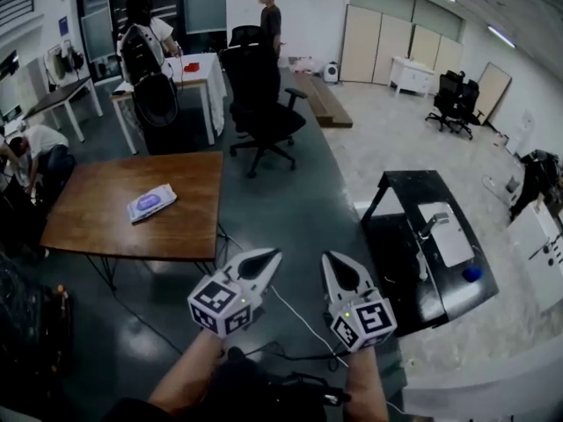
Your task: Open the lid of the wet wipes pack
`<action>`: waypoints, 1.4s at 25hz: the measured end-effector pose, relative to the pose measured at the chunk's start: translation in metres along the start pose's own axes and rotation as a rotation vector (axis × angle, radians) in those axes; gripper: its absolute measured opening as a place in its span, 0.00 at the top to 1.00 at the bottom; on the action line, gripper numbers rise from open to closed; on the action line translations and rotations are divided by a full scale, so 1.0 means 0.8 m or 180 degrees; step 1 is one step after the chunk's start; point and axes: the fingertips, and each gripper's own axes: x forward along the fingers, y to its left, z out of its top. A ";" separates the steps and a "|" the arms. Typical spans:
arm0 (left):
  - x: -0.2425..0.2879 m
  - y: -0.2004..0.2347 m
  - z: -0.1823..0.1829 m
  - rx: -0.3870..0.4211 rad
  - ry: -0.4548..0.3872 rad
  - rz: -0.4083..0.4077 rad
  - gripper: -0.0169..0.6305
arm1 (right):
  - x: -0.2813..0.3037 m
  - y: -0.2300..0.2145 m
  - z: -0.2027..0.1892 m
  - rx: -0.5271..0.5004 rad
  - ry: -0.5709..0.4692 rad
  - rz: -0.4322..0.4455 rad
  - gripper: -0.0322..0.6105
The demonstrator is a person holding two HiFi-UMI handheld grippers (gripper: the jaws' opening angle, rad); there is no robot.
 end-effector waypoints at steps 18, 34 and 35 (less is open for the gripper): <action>-0.174 0.248 -0.016 -0.0262 -0.0037 0.1184 0.97 | 0.254 0.191 -0.044 -0.0188 0.0419 0.1181 0.93; -0.233 0.402 -0.023 -0.0331 -0.0014 0.1885 0.97 | 0.422 0.272 -0.065 -0.0362 0.0480 0.1964 0.93; -0.233 0.414 -0.026 -0.0325 0.0007 0.1947 0.97 | 0.434 0.272 -0.068 -0.0379 0.0486 0.2022 0.93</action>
